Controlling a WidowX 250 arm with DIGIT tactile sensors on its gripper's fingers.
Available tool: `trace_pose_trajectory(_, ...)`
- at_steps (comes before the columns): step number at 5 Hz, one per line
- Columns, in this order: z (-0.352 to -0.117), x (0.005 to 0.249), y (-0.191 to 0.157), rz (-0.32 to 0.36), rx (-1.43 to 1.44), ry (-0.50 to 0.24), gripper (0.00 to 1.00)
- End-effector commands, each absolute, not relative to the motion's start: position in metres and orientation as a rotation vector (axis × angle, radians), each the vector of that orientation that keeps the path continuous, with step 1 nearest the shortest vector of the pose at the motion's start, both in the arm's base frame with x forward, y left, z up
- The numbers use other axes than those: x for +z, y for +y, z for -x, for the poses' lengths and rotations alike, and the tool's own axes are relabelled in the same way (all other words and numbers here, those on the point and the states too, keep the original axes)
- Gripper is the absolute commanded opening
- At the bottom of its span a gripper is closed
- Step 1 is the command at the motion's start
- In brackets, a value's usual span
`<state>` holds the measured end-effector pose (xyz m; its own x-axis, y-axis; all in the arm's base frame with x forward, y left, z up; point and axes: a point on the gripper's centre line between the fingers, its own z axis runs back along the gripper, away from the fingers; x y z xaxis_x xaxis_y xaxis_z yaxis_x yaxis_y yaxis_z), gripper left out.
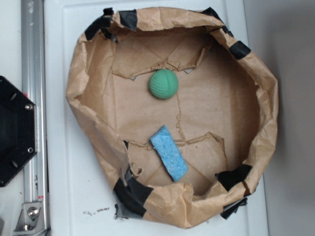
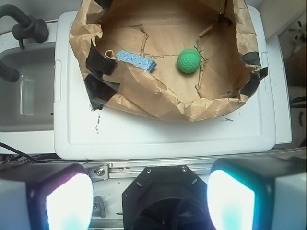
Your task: Grab the blue sponge.
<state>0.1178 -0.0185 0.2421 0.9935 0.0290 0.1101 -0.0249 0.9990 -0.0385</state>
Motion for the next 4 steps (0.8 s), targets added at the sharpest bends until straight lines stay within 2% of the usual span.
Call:
trace_pose_trajectory(1,-0.118,0.242,-0.018,0.037,0.027,-0.111,1.00)
trace_pose_trajectory(2,-0.168,0.230,-0.002,0.006,-0.058,-0.144,1.00)
trace_pose_trajectory(3,-0.220,0.199,0.001,0.055,-0.243,-0.163,1.00)
trace_pose_trajectory(4,-0.269,0.157,0.004,0.037,-0.326,-0.115,1.00)
